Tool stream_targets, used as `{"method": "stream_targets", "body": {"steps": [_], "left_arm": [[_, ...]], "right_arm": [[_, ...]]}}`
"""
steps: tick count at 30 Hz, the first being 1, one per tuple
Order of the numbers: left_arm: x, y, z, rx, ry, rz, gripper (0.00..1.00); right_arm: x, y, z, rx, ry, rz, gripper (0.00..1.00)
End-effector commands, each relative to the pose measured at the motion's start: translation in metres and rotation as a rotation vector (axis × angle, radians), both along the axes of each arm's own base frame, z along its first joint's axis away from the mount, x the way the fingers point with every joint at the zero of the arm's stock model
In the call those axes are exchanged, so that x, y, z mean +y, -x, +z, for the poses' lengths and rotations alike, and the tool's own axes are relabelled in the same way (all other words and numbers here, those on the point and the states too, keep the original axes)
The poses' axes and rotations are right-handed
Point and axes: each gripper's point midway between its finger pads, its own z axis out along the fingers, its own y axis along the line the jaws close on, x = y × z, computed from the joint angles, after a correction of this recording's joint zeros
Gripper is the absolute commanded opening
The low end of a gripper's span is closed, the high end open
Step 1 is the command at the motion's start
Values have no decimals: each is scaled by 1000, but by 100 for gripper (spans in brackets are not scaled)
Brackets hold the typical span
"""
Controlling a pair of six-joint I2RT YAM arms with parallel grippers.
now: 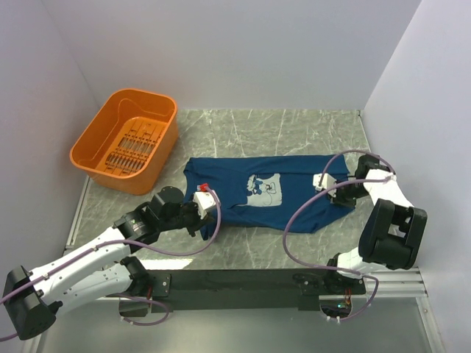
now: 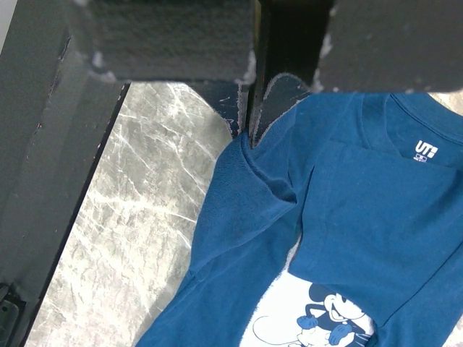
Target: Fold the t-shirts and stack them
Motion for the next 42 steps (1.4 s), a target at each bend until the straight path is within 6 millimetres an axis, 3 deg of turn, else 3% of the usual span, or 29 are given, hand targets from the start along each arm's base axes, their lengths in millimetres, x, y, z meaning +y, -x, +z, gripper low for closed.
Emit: {"method": "stream_targets", "body": {"steps": [1, 4, 8, 15, 20, 24, 27, 32, 37, 42], "left_arm": [[-6, -2, 4, -22, 27, -22, 0], [-6, -3, 2, -21, 22, -18, 0], [-4, -7, 2, -31, 12, 0, 0], [0, -20, 10, -70, -32, 39, 0], [7, -36, 22, -160, -130, 36, 0], [0, -53, 57, -266, -155, 17, 0], [-8, -56, 75, -317, -164, -47, 0], [-18, -63, 81, -344, -246, -146, 0], [-19, -76, 72, -390, -378, -221, 0], [-29, -96, 86, -431, -438, -269, 0]], "right_arm": [[8, 8, 1, -8, -35, 9, 9], [11, 7, 8, -34, -61, -30, 0], [5, 6, 26, -61, -105, -192, 0], [-17, 27, 57, -157, -191, -444, 0], [-15, 31, 64, -200, -283, -575, 0], [-12, 30, 63, -217, -323, -641, 0], [-15, 28, 62, -233, -330, -675, 0], [-20, 26, 66, -244, -363, -720, 0], [-25, 21, 66, -223, -412, -787, 0], [-27, 17, 63, -201, -443, -816, 0]]}}
